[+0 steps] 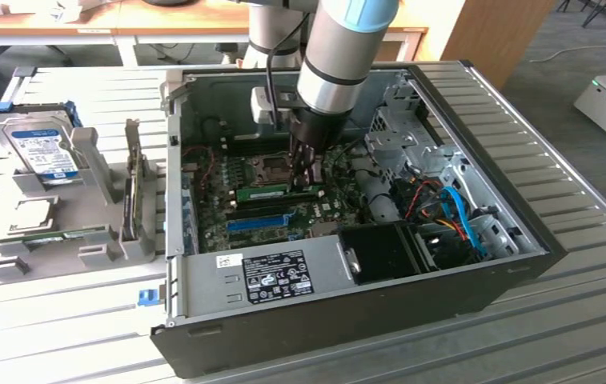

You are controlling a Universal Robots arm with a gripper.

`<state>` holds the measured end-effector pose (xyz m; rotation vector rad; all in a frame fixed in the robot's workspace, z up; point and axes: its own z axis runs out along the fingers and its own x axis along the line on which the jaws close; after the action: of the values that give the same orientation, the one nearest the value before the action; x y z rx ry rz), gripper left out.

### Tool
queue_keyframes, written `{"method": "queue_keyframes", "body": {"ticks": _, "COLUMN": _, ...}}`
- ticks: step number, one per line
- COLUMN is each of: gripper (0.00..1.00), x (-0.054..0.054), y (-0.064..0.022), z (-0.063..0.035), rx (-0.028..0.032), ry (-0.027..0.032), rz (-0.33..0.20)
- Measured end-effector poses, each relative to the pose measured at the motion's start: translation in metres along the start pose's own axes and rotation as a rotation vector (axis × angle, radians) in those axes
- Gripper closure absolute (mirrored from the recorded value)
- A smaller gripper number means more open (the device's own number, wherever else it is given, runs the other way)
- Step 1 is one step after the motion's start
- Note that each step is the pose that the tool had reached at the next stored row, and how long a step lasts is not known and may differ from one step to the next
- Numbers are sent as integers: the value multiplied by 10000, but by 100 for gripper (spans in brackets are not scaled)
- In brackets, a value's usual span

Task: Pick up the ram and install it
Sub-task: 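Insert the ram into the slot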

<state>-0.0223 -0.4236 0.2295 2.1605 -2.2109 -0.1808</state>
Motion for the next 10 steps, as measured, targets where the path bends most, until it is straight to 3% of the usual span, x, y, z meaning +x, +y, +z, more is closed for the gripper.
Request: {"method": "queue_keyframes", "body": {"ticks": 10, "gripper": 87, "x": 1, "y": -1, "z": 9, "rx": 0, "ry": 1, "rz": -1}}
